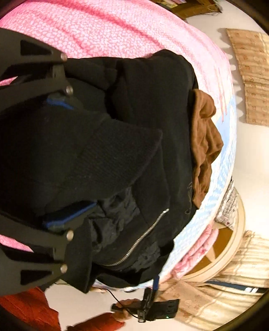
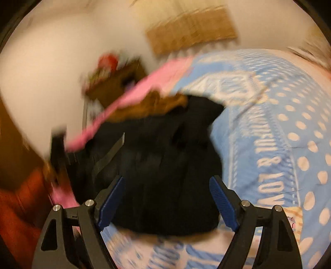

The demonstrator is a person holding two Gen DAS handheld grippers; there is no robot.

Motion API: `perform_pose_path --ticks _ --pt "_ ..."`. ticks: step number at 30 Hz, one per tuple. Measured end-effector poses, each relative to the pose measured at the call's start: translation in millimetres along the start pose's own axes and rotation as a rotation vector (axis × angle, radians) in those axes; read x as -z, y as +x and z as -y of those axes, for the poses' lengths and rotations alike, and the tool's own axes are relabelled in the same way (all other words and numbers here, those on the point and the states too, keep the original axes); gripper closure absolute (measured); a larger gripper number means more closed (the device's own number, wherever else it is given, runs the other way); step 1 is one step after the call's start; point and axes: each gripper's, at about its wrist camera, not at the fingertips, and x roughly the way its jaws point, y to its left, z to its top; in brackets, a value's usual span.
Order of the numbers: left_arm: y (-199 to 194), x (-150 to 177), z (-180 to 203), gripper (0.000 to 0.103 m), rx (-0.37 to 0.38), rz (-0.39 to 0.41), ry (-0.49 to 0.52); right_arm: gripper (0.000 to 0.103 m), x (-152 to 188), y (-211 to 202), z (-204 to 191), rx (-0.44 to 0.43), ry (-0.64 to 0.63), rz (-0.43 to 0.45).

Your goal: Fold large clothes

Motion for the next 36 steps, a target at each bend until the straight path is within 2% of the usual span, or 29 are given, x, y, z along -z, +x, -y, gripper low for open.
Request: perform_pose_path --ticks 4,6,7,8,9,10,11,12,13,15,17,18,19,20,22,23,25,26,27,28,29,30,31,33,36 --pt "6 -2 4 0.021 -0.026 -0.014 0.040 0.019 2 30 -16 0.021 -0.184 -0.088" --pt "8 -1 7 0.029 -0.026 -0.011 0.040 0.019 1 53 -21 0.052 -0.273 -0.145" --pt "9 0 9 0.040 -0.022 -0.011 0.038 0.019 1 59 -25 0.059 -0.308 -0.160" --pt "7 1 13 0.050 -0.024 -0.006 0.042 0.025 1 63 -29 0.072 -0.331 -0.175" --pt "4 2 17 0.056 -0.035 0.004 0.052 0.050 -1 65 -32 0.058 -0.333 -0.190" --pt "0 3 20 0.074 -0.041 0.013 0.060 0.058 -4 62 -33 0.050 -0.313 -0.185" --pt "-7 3 22 0.083 -0.020 0.028 0.053 0.067 -8 55 -33 0.067 -0.296 -0.160" --pt "-19 1 23 0.083 0.017 0.057 0.041 0.075 -11 49 -35 0.077 -0.290 -0.142" --pt "-33 0 23 0.085 0.049 0.098 0.033 0.076 -15 38 -34 0.070 -0.271 -0.110" --pt "-70 -4 18 0.086 0.115 0.208 -0.001 0.077 -27 10 -24 0.002 -0.192 -0.010" --pt "-102 -8 2 0.086 0.165 0.321 -0.069 0.077 -40 -16 -2 -0.083 -0.061 0.115" --pt "-111 -9 -9 0.086 0.186 0.368 -0.106 0.077 -45 -24 18 -0.131 0.056 0.187" --pt "-114 -9 -23 0.085 0.196 0.408 -0.153 0.077 -48 -22 37 -0.152 0.155 0.228" --pt "-108 -10 -50 0.078 0.222 0.417 -0.256 0.077 -47 -16 56 -0.161 0.258 0.255" --pt "-79 -10 -83 0.074 0.268 0.356 -0.411 0.077 -40 17 86 -0.168 0.433 0.240" --pt "-55 -11 -91 0.074 0.233 0.283 -0.450 0.077 -36 35 90 -0.154 0.464 0.202" --pt "-32 -13 -86 0.071 0.122 0.202 -0.411 0.076 -30 69 88 -0.102 0.470 0.117" --pt "-27 -15 -80 0.067 0.080 0.188 -0.375 0.075 -28 78 89 -0.104 0.481 0.098" --pt "-28 -16 -76 0.064 0.067 0.198 -0.351 0.068 -28 78 91 -0.117 0.503 0.105" --pt "-32 -17 -75 0.050 0.069 0.212 -0.343 0.063 -29 74 95 -0.139 0.528 0.126" --pt "-37 -18 -74 0.029 0.072 0.229 -0.338 0.048 -30 68 98 -0.156 0.546 0.151" --pt "-43 -18 -75 0.019 0.061 0.245 -0.335 0.035 -31 57 102 -0.162 0.560 0.197" --pt "-49 -19 -78 0.011 0.046 0.265 -0.333 0.031 -32 47 104 -0.155 0.560 0.231" --pt "-59 -16 -81 0.010 0.057 0.308 -0.338 0.029 -38 23 105 -0.133 0.530 0.284" --pt "-68 -11 -89 0.006 0.100 0.324 -0.328 0.029 -46 4 82 -0.072 0.376 0.266"
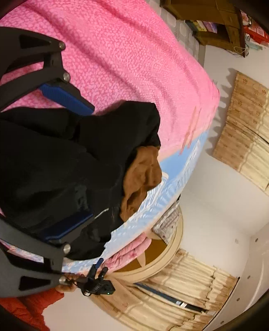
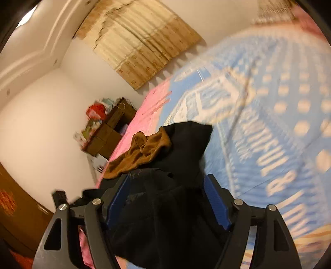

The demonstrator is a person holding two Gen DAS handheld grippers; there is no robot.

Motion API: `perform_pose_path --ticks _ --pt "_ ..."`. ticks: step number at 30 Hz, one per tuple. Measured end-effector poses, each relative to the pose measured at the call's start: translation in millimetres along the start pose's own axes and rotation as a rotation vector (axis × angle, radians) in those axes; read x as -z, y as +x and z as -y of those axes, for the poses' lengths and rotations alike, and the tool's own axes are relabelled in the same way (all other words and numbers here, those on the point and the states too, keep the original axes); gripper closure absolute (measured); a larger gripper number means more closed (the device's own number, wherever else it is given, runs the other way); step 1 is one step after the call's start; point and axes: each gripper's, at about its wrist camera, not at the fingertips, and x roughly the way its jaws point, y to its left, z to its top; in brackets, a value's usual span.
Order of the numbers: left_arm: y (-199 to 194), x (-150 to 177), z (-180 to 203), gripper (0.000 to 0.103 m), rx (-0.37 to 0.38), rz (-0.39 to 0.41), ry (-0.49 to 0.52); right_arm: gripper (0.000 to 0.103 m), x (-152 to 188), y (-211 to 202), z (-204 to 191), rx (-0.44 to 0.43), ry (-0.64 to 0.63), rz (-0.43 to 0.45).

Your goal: Fold large clothes

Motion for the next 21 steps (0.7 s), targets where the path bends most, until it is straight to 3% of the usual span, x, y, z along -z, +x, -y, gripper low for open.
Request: perform_pose_path --ticks 5,9,14,15,16,17,18,20,21 --pt "18 18 26 0.006 -0.021 -0.110 0.164 0.029 23 17 -64 0.117 -0.395 -0.151" --pt "52 25 44 0.006 -0.130 -0.200 0.303 0.029 45 55 -82 0.225 -0.620 -0.241" --pt "77 29 46 0.008 -0.209 -0.244 0.334 0.029 64 95 -70 0.294 -0.706 -0.304" --pt "78 31 48 0.014 -0.217 -0.243 0.347 0.035 65 98 -70 0.293 -0.701 -0.312" --pt "77 32 50 0.030 -0.220 -0.242 0.351 0.043 65 97 -70 0.290 -0.684 -0.315" --pt "74 34 50 0.035 -0.233 -0.233 0.345 0.057 63 94 -69 0.285 -0.651 -0.312" --pt "70 36 50 0.049 -0.235 -0.216 0.326 0.071 61 88 -68 0.280 -0.605 -0.299" --pt "57 37 46 0.074 -0.205 -0.185 0.261 0.079 61 75 -72 0.283 -0.570 -0.260" --pt "48 38 47 0.078 -0.194 -0.155 0.231 0.081 61 62 -77 0.276 -0.554 -0.221"
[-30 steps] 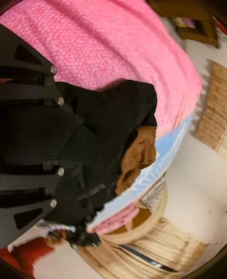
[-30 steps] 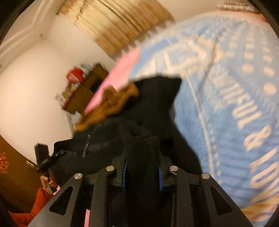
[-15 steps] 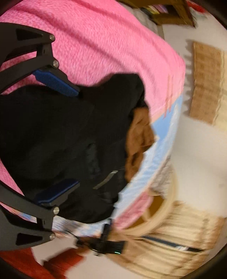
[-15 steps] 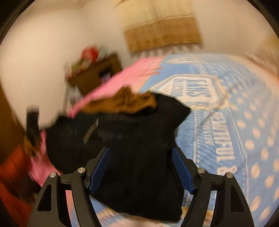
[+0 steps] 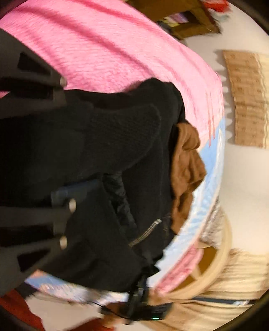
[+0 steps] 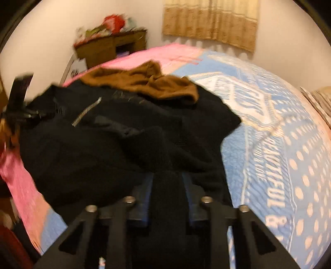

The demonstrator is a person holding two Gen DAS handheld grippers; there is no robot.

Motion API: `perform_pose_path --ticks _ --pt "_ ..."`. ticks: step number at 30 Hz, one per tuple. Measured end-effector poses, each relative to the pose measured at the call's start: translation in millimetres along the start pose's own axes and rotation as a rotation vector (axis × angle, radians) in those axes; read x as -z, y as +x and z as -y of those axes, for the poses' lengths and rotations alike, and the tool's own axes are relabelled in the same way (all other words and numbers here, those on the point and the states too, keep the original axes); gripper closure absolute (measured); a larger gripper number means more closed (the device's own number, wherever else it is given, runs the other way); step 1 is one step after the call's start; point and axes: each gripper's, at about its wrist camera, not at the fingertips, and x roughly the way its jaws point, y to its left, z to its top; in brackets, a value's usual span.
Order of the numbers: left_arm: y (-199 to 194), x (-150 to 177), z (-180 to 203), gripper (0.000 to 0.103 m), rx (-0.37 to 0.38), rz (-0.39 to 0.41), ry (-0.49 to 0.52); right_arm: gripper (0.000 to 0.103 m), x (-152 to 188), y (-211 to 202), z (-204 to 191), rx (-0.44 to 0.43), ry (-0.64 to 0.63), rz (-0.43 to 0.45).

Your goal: Fold large clothes

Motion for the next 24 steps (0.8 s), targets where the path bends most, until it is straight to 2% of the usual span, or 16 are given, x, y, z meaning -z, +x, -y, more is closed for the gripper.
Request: perform_pose_path --ticks 1,4,7,12,14,17,21,22,24 --pt "-8 3 1 0.084 0.020 0.027 -0.012 0.081 1 -13 -2 -0.001 0.019 0.034" --pt "-45 5 12 0.085 0.079 0.143 -0.018 0.082 -1 -50 -5 0.020 0.063 0.132" --pt "-69 -11 22 0.086 0.079 0.218 -0.002 0.082 -10 -75 -5 0.042 0.087 0.217" --pt "-74 -56 15 0.086 0.071 0.251 -0.035 0.082 -36 -83 -2 0.089 0.097 0.286" --pt "-65 -78 7 0.086 0.059 0.260 -0.065 0.082 -50 -82 2 0.099 0.101 0.309" --pt "-46 -113 -22 0.085 0.058 0.271 -0.169 0.082 -82 -67 13 0.123 0.111 0.330" --pt "5 -143 -53 0.084 0.000 0.239 -0.281 0.082 -128 -11 36 0.192 0.164 0.323" --pt "25 -149 -61 0.081 -0.025 0.215 -0.308 0.082 -134 7 41 0.203 0.183 0.306" --pt "74 -150 -85 0.064 -0.115 0.125 -0.406 0.082 -136 56 52 0.221 0.235 0.247"
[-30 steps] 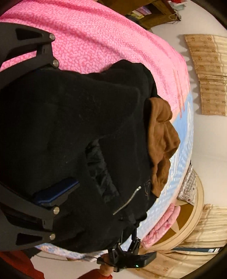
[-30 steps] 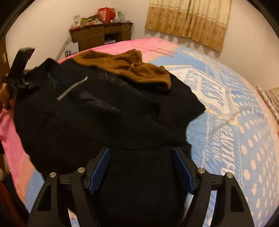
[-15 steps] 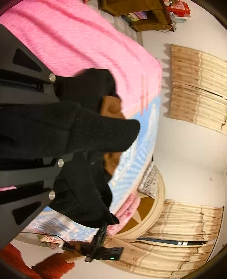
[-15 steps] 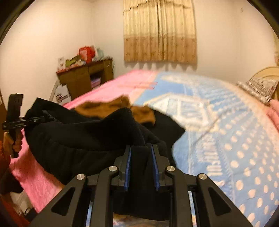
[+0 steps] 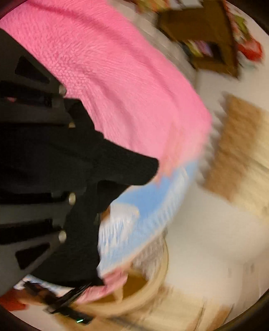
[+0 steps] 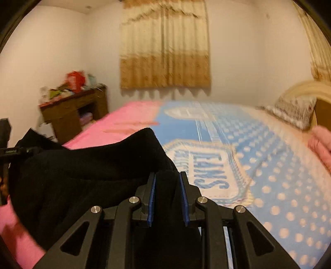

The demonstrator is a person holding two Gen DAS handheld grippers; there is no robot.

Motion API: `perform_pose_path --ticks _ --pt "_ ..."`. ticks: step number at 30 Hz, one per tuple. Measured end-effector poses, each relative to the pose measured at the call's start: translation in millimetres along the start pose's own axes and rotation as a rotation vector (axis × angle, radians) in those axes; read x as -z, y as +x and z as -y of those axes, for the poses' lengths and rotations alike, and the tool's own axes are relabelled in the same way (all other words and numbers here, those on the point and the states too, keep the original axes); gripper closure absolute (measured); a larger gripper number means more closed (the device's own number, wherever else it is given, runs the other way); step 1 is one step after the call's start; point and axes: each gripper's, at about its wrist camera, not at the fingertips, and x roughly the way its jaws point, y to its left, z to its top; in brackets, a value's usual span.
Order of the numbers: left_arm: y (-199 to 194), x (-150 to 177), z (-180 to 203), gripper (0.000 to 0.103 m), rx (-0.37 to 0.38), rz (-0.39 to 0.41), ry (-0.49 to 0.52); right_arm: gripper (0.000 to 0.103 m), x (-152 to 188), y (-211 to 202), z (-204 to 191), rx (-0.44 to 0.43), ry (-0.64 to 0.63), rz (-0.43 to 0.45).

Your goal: Fold large clothes

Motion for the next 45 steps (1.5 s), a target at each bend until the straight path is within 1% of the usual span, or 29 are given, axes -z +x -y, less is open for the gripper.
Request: perform_pose_path --ticks 1,2,3,4,5,6,8,11,14,16,17,19,20,21,22,24,26,27,29,32,33,35,36,37,38,39,40,42,45 --pt "20 2 -12 0.051 -0.057 -0.035 -0.051 0.081 11 25 0 0.008 0.018 -0.045" --pt "39 6 -28 0.031 -0.105 -0.073 -0.120 0.079 24 46 -1 0.019 0.020 -0.086" --pt "52 11 -48 0.025 -0.105 -0.109 -0.214 0.065 40 67 -2 0.033 0.016 -0.141" --pt "53 14 -64 0.025 -0.037 -0.099 -0.299 0.064 43 73 -3 0.042 0.023 -0.171" --pt "45 15 -79 0.024 0.044 -0.052 -0.370 0.056 37 65 -4 0.048 0.015 -0.132" --pt "43 15 -85 0.024 0.064 -0.040 -0.389 0.041 35 61 -3 0.056 0.014 -0.110" --pt "45 16 -90 0.024 0.073 -0.044 -0.386 0.036 37 64 4 0.052 0.061 -0.134" --pt "45 13 -76 0.024 -0.004 -0.052 -0.319 0.034 37 67 23 0.017 0.174 -0.151" --pt "35 10 -71 0.023 -0.061 -0.052 -0.300 0.034 39 60 34 -0.038 0.228 -0.137" --pt "15 6 -69 0.019 -0.071 -0.037 -0.277 0.034 40 36 50 -0.087 0.299 -0.074" --pt "1 6 -67 0.015 -0.091 -0.018 -0.250 0.034 41 24 57 -0.075 0.321 -0.036" --pt "-17 4 -58 0.012 -0.166 0.013 -0.178 0.035 39 -11 66 -0.024 0.327 0.033" --pt "-23 4 -51 0.012 -0.186 0.021 -0.136 0.042 37 -23 65 -0.021 0.319 0.043" --pt "-29 8 -37 0.012 -0.191 0.026 -0.076 0.058 36 -37 59 -0.043 0.300 0.043" --pt "-31 9 -30 0.012 -0.181 0.026 -0.032 0.062 33 -43 53 -0.062 0.280 0.039" --pt "-35 18 8 0.012 -0.149 0.034 0.071 0.063 28 -53 26 -0.106 0.211 0.036" --pt "-31 23 43 0.012 -0.160 0.069 0.144 0.063 21 -50 -3 -0.107 0.148 0.033" --pt "-26 24 55 0.012 -0.175 0.081 0.160 0.063 14 -43 -20 -0.131 0.118 0.030" --pt "-4 22 65 0.012 -0.200 0.059 0.136 0.062 3 -27 -40 -0.148 0.086 0.022" --pt "21 28 53 0.012 -0.251 0.018 0.070 0.062 -5 18 -56 -0.186 0.047 -0.073" --pt "28 33 52 0.011 -0.255 0.004 0.069 0.062 0 39 -56 -0.174 0.025 -0.122" --pt "38 42 51 0.004 -0.257 0.007 0.107 0.063 19 72 -46 -0.093 -0.037 -0.184" --pt "37 46 57 0.002 -0.263 0.010 0.123 0.063 32 85 -29 -0.129 0.018 -0.210" --pt "37 50 63 0.000 -0.285 0.015 0.150 0.062 34 86 -8 -0.207 0.151 -0.202" --pt "39 53 68 0.000 -0.305 0.019 0.179 0.065 35 84 6 -0.214 0.232 -0.176" --pt "42 53 70 0.000 -0.319 0.017 0.196 0.072 38 86 15 -0.214 0.274 -0.180" --pt "44 52 71 0.000 -0.321 0.011 0.202 0.072 41 89 21 -0.237 0.311 -0.185" --pt "50 47 67 0.000 -0.299 -0.014 0.189 0.072 41 89 20 -0.237 0.310 -0.186" --pt "53 45 67 0.000 -0.296 -0.028 0.173 0.072 38 84 8 -0.175 0.247 -0.180"
